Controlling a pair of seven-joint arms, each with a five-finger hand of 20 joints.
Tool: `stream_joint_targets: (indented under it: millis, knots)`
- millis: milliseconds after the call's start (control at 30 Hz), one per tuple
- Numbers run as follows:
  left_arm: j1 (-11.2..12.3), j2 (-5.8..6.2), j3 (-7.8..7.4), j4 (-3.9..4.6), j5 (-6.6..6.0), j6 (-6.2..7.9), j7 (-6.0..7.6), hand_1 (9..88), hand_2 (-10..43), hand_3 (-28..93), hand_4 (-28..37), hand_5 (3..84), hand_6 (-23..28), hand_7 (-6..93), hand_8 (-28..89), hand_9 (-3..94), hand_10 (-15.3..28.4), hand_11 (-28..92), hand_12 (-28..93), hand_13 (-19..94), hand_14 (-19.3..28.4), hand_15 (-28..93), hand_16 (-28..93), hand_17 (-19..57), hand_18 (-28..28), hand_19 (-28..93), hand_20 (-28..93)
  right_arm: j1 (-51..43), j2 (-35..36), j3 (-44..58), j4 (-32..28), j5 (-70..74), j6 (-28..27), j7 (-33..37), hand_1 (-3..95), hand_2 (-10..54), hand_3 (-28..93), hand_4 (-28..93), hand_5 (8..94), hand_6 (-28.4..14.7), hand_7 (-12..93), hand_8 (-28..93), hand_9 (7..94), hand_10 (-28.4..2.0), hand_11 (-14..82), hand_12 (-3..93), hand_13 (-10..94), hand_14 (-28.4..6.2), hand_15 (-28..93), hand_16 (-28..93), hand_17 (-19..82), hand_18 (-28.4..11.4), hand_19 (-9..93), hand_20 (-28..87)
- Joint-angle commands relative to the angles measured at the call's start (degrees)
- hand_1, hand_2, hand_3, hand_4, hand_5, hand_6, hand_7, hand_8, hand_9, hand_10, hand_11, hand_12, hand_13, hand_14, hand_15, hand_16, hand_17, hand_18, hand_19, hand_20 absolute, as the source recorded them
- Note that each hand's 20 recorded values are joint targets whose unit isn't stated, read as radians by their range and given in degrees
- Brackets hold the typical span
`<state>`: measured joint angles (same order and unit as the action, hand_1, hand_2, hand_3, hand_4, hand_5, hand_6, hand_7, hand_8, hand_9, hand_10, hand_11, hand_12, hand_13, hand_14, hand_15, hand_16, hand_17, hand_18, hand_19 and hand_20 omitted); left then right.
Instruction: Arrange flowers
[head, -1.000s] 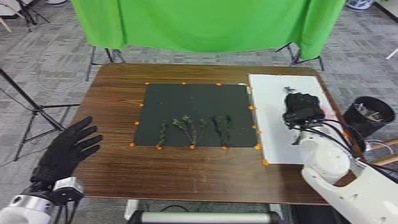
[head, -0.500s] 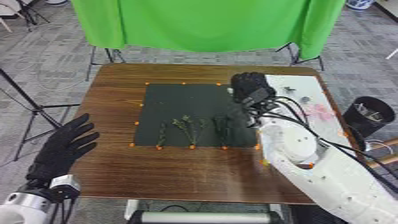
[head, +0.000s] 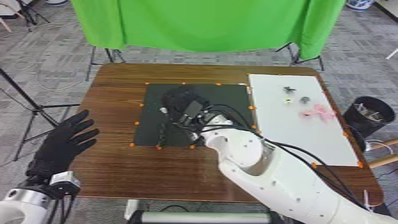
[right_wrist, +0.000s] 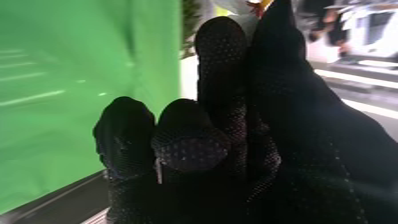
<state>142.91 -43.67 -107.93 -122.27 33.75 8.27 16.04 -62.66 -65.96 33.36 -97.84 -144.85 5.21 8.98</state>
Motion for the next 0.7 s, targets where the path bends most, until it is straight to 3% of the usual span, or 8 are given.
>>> stream_joint_targets:
  millis: [33,233,400,500,700]
  knots:
    - [0.18,1.25,0.30,0.42,-0.97,1.43,0.62,24.4,-2.5,70,-24.4,26.3,2.5,20.3,-11,22.2,12.3,21,16,19,16.5,30,-1,-9.4,23.0,42,7,2.38,-4.64,-5.02,2.67,-2.81,-1.14,-1.68,48.0,-9.5,85,-27,70.8,0.9,47,8,86.4,-4.6,19.8,49.3,80,-4.2,78,31,49,-19.2,93,66]
    - [-0.46,2.71,1.04,0.66,-1.41,1.94,1.27,24.4,-2.5,70,-24.5,26.2,2.5,20.3,-11,21.8,12.3,21,16,19,16.3,29,-1,-9.3,22.9,42,7,4.95,-6.37,-8.50,6.08,-3.20,-0.14,0.17,47.9,-9.5,85,-27,70.7,1.0,47,8,86.5,-4.5,19.8,49.2,80,-4.0,78,31,49,-19.2,93,66]
    - [-1.75,2.94,1.59,0.97,-0.71,1.71,0.44,24.4,-2.4,69,-24.5,26.2,2.5,20.6,-11,21.8,12.3,21,16,19,16.2,29,-1,-9.3,22.9,42,7,7.32,-7.29,-11.04,8.42,-2.77,0.86,2.90,47.7,-9.5,85,-27,70.8,1.1,47,8,86.6,-4.5,19.6,49.0,80,-4.1,78,31,50,-19.2,93,66]
    - [-2.68,2.82,1.99,1.11,0.75,1.65,-0.75,24.4,-2.4,70,-24.4,26.1,2.5,20.6,-11,21.7,12.3,21,16,18,16.3,29,-1,-9.3,22.9,42,7,8.03,-7.73,-11.79,9.63,-2.74,1.31,4.15,47.8,-9.5,85,-27,70.8,1.1,47,8,86.5,-4.4,19.5,49.0,80,-4.1,78,31,50,-19.2,93,66]
    - [-3.63,2.47,2.18,1.38,1.06,0.99,-1.56,24.4,-2.4,70,-24.4,26.1,2.4,20.5,-11,21.7,12.2,21,16,18,16.2,29,-1,-9.3,22.9,42,7,8.69,-8.25,-13.04,11.02,-3.13,1.61,5.37,48.0,-9.5,84,-28,70.7,1.3,46,7,86.6,-4.4,18.3,48.1,80,-4.0,78,31,49,-19.1,93,66]
